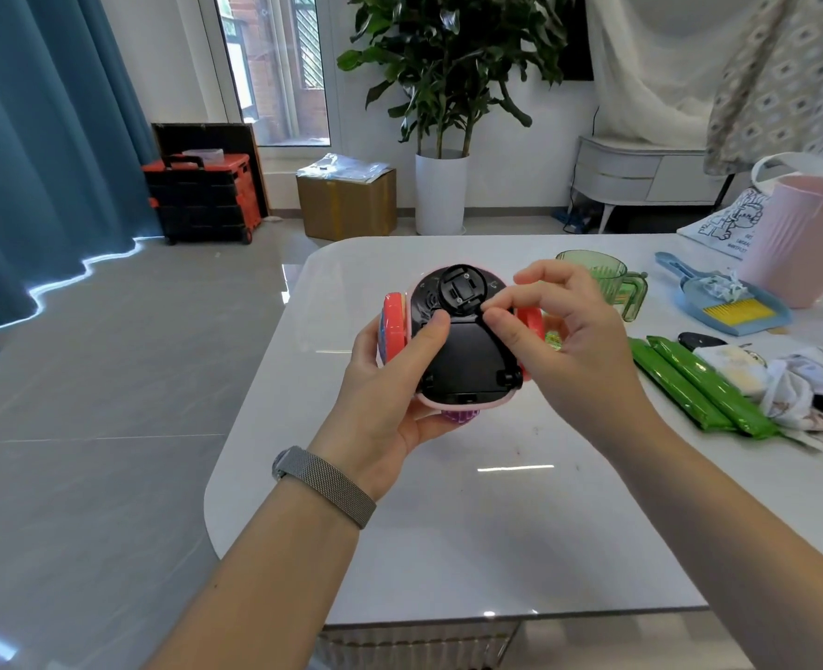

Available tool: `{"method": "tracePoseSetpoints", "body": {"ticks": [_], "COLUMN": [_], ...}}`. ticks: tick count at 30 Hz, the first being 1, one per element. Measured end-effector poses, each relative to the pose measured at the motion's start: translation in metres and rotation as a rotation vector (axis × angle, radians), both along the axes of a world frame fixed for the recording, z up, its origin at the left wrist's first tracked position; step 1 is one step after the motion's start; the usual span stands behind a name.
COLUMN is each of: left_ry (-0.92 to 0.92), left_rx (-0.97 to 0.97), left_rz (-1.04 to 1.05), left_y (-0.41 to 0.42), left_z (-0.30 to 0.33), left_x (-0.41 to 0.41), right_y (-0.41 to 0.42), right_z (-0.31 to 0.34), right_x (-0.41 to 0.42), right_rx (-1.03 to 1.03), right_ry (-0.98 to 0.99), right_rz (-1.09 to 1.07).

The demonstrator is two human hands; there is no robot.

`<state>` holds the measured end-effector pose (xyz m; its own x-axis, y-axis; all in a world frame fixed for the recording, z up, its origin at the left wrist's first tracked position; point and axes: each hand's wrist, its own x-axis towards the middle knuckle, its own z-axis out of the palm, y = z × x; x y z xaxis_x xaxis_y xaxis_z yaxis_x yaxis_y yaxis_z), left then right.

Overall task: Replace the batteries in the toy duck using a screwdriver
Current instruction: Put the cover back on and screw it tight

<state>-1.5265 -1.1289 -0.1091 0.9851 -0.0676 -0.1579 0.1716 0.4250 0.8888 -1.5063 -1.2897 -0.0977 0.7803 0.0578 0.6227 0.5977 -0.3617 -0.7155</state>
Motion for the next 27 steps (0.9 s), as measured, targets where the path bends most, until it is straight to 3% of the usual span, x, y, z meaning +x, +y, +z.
{"method": "tracePoseSetpoints", "body": {"ticks": [27], "left_ry": [0.026], "left_rx": [-0.005], "left_rz": [0.027], "left_y": [-0.0051], "left_z": [0.0026], "left_x": [-0.003], "right_y": [0.0053], "right_z": [-0.0003], "right_x": [-0.0081], "right_rx": [-0.077], "right_ry": [-0.152], "right_rz": [-0.19]}}
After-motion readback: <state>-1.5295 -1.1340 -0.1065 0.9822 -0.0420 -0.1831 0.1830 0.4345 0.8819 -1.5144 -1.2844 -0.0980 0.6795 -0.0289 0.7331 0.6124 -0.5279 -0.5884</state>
